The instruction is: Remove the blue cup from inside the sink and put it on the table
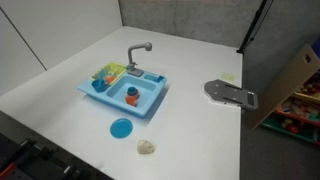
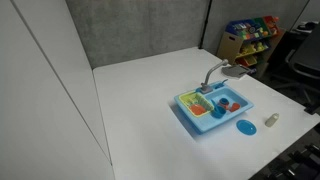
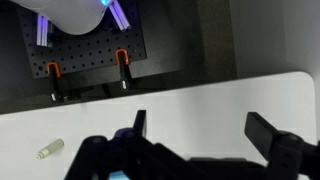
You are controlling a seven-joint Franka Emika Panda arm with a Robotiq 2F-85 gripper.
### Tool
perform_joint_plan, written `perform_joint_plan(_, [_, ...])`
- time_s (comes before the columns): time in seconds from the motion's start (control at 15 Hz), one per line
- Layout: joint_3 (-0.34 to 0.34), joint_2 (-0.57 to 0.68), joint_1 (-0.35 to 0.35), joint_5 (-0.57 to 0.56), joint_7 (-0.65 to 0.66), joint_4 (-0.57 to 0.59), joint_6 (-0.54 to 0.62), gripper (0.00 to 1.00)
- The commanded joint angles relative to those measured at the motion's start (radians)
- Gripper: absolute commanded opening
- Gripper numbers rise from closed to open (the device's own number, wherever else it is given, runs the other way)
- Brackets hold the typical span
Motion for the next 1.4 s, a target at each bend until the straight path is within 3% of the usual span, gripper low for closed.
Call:
perform_joint_plan(0.0, [-0.004, 0.001, 0.004, -0.003, 0.002, 0.002, -0.002, 1.00])
perform_joint_plan(0.67, [-0.027, 0.105, -0.113, -0.107, 0.047, 0.047, 0.069, 1.00])
perform_joint_plan(1.33, [-0.128, 0.367, -0.200, -0.226, 0.059, 0.093, 0.354, 1.00])
